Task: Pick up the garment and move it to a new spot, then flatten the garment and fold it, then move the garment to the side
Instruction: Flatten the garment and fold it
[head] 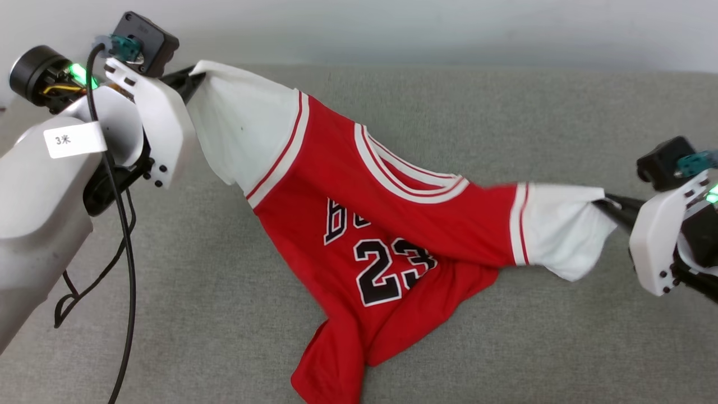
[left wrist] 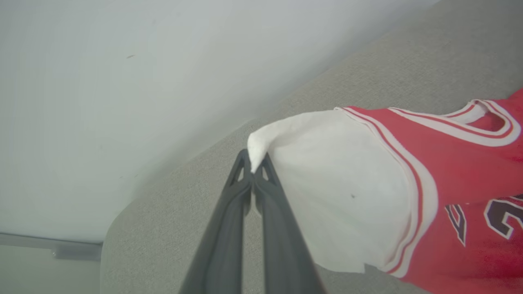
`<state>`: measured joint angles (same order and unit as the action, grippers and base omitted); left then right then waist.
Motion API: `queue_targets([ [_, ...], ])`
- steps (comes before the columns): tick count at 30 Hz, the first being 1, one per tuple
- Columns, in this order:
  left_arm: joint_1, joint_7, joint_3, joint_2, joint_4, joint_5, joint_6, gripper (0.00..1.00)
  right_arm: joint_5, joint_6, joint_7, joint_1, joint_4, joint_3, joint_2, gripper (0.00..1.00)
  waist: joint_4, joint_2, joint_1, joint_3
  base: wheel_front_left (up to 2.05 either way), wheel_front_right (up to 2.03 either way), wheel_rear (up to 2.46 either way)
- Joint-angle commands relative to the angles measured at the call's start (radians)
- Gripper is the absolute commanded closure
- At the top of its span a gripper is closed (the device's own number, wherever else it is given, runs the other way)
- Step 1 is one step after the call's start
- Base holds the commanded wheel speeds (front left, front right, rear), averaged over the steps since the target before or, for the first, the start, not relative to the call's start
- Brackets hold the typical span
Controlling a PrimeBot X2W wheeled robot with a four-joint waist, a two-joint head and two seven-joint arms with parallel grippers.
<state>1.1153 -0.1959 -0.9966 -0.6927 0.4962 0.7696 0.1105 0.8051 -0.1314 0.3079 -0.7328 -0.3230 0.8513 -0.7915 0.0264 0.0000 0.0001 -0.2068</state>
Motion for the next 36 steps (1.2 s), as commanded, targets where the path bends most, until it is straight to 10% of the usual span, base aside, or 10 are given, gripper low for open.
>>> queue_targets([
  [1,-0.004,0.015,0.007,-0.008,-0.006,-0.002,-0.005,1.00,0.001,0.002,-0.016,-0.015,0.007,-0.010,-0.011,1.00,-0.007,0.0000,-0.0001,0.039,0.00,0.00,0.00],
  [24,0.118,0.164,0.115,-0.104,-0.238,-0.058,-0.100,1.00,-0.146,0.002,-0.071,-0.062,0.214,-0.457,0.006,1.00,0.019,0.0000,-0.0001,0.191,0.00,0.00,0.00],
  [36,0.256,0.185,0.167,-0.050,-0.218,-0.045,-0.094,1.00,-0.238,0.002,-0.006,-0.235,0.252,-0.556,0.086,1.00,0.022,0.0000,-0.0001,0.089,0.00,0.00,0.00],
])
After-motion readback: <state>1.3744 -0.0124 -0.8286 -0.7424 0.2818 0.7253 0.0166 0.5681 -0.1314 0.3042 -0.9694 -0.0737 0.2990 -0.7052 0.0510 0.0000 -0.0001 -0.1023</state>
